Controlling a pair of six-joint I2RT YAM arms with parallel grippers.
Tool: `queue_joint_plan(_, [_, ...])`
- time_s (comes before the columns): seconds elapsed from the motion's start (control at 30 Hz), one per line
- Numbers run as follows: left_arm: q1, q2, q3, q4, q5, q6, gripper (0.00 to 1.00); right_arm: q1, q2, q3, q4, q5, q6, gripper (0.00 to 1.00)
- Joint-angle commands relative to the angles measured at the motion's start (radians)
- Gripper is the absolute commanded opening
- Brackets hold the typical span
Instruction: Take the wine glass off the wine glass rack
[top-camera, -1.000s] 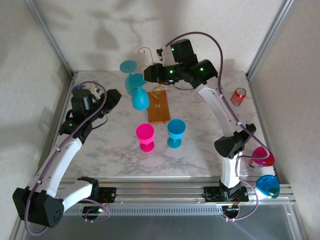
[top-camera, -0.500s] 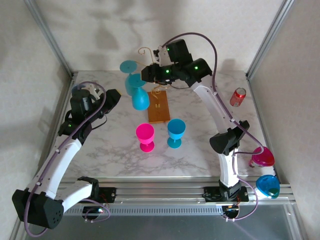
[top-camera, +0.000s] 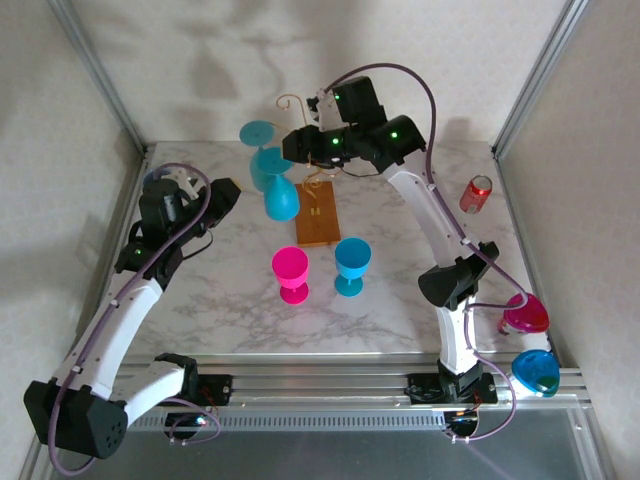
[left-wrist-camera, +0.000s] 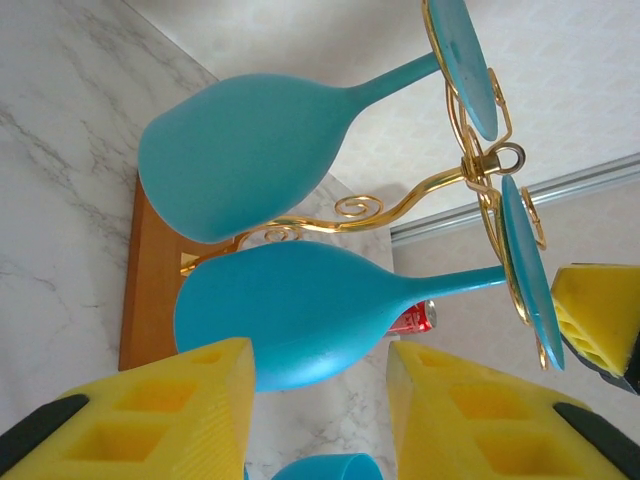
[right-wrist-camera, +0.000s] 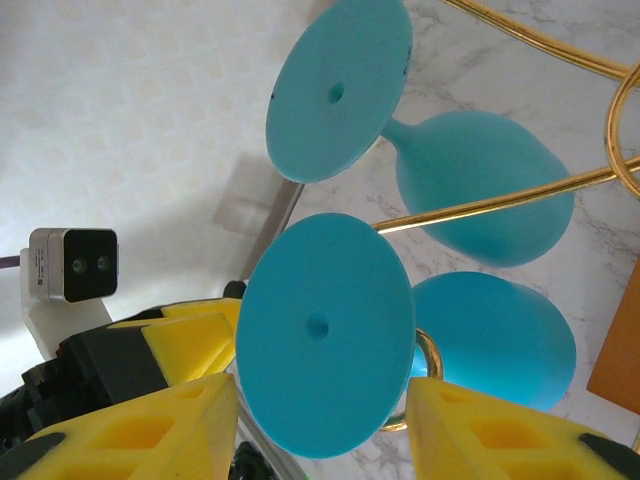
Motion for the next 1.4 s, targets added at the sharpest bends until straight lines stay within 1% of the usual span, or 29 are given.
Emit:
queue_joint_plan(0.0, [0.013,-0.022,0.009,0.003,0.002,0.022,0.39,0.012,0.025,0.036,-0.022,-0.006,0.003,0.48])
queue_joint_plan(0.4, [0.016,-0.029,0.001,0.003,0.002,0.02,0.39,0.017,0.034,0.039,-0.035,-0.004,0.001,0.48])
queue_joint_plan(0.8, [0.021,-0.034,-0.005,0.002,0.004,0.02,0.39,0.019,0.036,0.041,-0.001,-0.067,0.048,0.48])
queue_joint_plan(0.97, [0.024,-0.039,-0.007,-0.001,0.004,0.021,0.39,0.019,0.034,0.041,0.006,-0.069,0.061,0.48])
queue_joint_plan(1.27, [0.026,-0.038,-0.005,0.0,0.009,0.022,0.39,0.013,0.029,0.046,-0.056,0.029,0.056,0.48])
queue_joint_plan(1.37, [0.028,-0.038,-0.004,0.004,0.013,0.021,0.39,0.009,0.031,0.048,-0.06,0.045,0.063,0.48])
